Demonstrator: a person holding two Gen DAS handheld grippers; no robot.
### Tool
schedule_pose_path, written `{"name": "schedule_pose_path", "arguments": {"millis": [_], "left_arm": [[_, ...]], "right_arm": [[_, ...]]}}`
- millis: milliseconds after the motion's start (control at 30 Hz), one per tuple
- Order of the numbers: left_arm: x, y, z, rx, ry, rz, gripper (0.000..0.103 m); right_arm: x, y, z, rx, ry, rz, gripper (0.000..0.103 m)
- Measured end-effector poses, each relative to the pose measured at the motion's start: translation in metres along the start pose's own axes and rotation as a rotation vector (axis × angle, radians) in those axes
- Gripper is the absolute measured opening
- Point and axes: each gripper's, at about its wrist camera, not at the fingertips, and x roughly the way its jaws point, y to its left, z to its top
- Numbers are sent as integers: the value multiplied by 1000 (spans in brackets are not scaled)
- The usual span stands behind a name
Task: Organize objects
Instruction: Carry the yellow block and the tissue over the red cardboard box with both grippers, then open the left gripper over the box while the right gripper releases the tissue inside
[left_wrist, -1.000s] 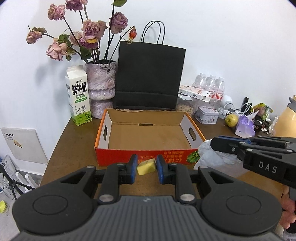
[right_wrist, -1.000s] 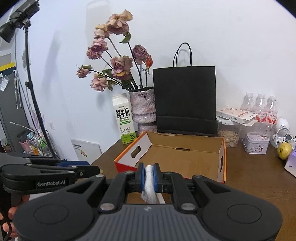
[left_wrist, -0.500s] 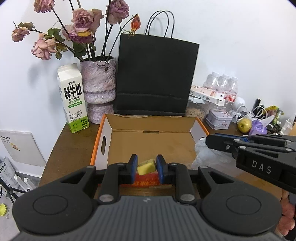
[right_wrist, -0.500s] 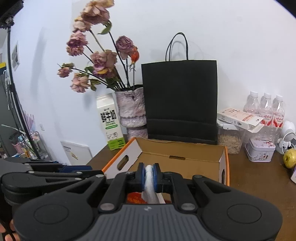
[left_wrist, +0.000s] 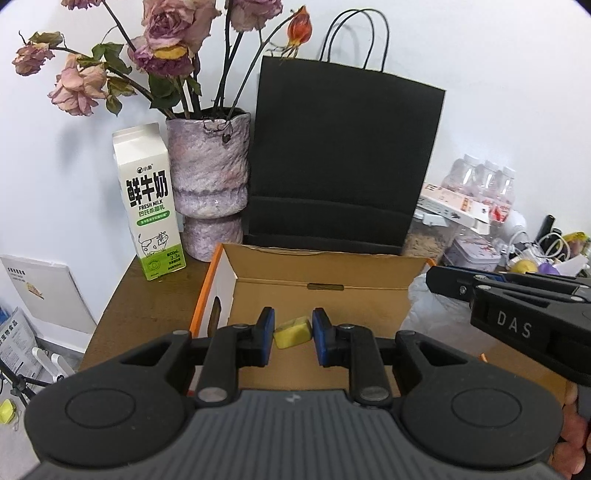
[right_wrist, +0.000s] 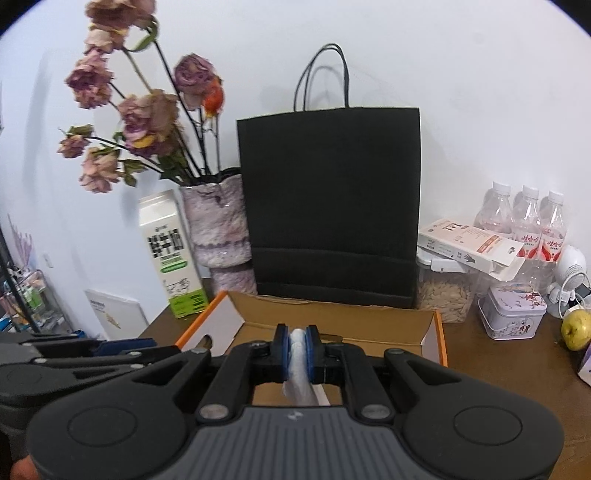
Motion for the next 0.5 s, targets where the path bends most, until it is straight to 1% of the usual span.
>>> {"name": "schedule_pose_path", "arguments": {"millis": [67,500], "left_arm": [[9,0,0,-6,4,18,23],[63,3,4,-33,-6,69,23]], "right_arm": [[11,-3,1,2,0,-14,8],[69,-15,-5,19,34,-81,9]]}}
